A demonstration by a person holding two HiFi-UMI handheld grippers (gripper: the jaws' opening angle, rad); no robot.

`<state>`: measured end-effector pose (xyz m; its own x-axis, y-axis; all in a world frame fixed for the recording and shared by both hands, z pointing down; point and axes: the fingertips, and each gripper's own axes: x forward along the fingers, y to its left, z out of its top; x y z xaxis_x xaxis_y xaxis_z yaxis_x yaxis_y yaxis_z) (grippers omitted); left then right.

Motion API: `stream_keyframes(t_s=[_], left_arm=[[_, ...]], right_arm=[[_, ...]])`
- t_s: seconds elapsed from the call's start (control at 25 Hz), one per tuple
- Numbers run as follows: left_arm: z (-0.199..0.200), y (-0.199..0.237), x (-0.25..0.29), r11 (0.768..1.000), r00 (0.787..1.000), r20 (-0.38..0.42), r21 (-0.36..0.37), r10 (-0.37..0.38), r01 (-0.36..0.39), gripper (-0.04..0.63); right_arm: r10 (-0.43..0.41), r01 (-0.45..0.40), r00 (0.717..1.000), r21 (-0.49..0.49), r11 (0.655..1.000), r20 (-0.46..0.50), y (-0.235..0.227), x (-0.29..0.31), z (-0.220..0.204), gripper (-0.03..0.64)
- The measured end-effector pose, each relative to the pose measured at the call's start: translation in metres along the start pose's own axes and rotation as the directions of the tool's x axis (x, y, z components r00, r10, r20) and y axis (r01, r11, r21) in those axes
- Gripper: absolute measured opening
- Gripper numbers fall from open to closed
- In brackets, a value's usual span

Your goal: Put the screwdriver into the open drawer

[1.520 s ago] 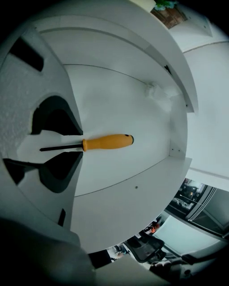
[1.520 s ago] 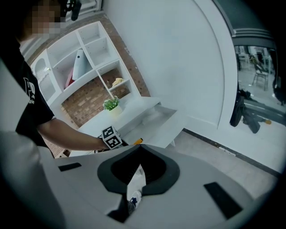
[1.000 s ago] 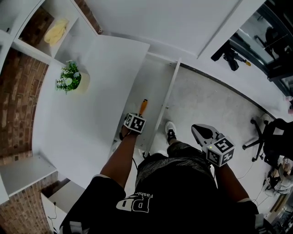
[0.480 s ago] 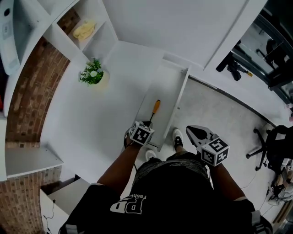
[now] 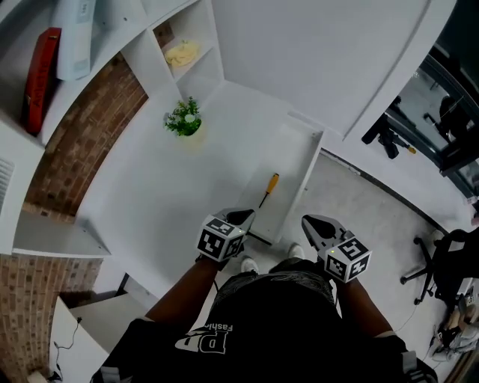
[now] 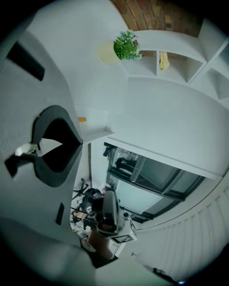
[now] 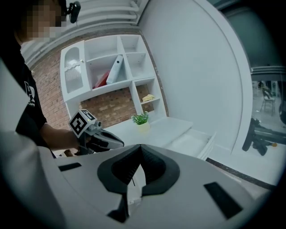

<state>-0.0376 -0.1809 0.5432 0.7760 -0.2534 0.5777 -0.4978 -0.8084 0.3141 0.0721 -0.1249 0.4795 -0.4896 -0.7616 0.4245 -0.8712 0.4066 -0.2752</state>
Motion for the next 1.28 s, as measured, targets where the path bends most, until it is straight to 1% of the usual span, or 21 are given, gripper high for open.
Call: stream_keyframes(t_s=[0.08,0.16,0.24,0.32,0.44,0.6,0.68,0.8,0.96,1.12,1.2,1.28], left_arm=[[0.007,-0.010,-0.023,1.000,0.998,0.059,-0.017,0.010,-0.009,0.017],[0.010,-0.018,-0.042,0.999,0.994,0.105,-0.022,0.039,-0.037,0.017],[0.006,-0.026,-0.058,0.996,0.988,0.134,-0.032,0.082,-0.078,0.018],[0.001,-0.034,-0.072,0.990,0.979,0.156,-0.060,0.134,-0.126,0.018],[-0.002,-0.054,-0.089,0.976,0.959,0.200,-0.124,0.201,-0.178,0.018],[-0.007,-0.090,-0.098,0.953,0.925,0.261,-0.203,0.274,-0.225,0.018],[-0.016,-0.111,-0.097,0.940,0.911,0.272,-0.231,0.309,-0.250,0.018],[-0.029,-0.145,-0.094,0.925,0.897,0.270,-0.250,0.350,-0.286,0.018],[-0.044,-0.187,-0.091,0.908,0.878,0.275,-0.273,0.391,-0.319,0.018],[-0.059,-0.221,-0.092,0.890,0.859,0.283,-0.301,0.427,-0.343,0.018],[-0.066,-0.234,-0.094,0.880,0.851,0.279,-0.312,0.444,-0.357,0.018],[-0.069,-0.246,-0.093,0.877,0.848,0.276,-0.315,0.452,-0.364,0.018]], right_arm=[[0.023,-0.023,1.000,-0.021,1.000,-0.005,0.007,-0.001,0.002,0.003],[0.051,-0.051,0.999,-0.039,0.998,-0.007,0.013,-0.001,0.004,0.003],[0.086,-0.087,0.996,-0.060,0.994,-0.013,0.020,-0.002,0.006,0.003],[0.124,-0.126,0.992,-0.084,0.988,-0.023,0.025,-0.007,0.007,0.003],[0.175,-0.178,0.984,-0.116,0.977,-0.034,0.031,-0.022,0.006,0.003],[0.232,-0.236,0.972,-0.151,0.960,-0.042,0.033,-0.054,-0.001,0.003],[0.254,-0.258,0.966,-0.160,0.953,-0.043,0.032,-0.073,-0.009,0.003],[0.281,-0.285,0.959,-0.163,0.945,-0.045,0.029,-0.102,-0.023,0.003],[0.308,-0.310,0.951,-0.164,0.937,-0.039,0.023,-0.137,-0.038,0.003],[0.330,-0.333,0.943,-0.162,0.929,-0.048,0.021,-0.164,-0.056,0.003],[0.339,-0.344,0.939,-0.154,0.926,-0.056,0.021,-0.175,-0.065,0.003],[0.343,-0.347,0.938,-0.146,0.926,-0.056,0.020,-0.185,-0.071,0.003]])
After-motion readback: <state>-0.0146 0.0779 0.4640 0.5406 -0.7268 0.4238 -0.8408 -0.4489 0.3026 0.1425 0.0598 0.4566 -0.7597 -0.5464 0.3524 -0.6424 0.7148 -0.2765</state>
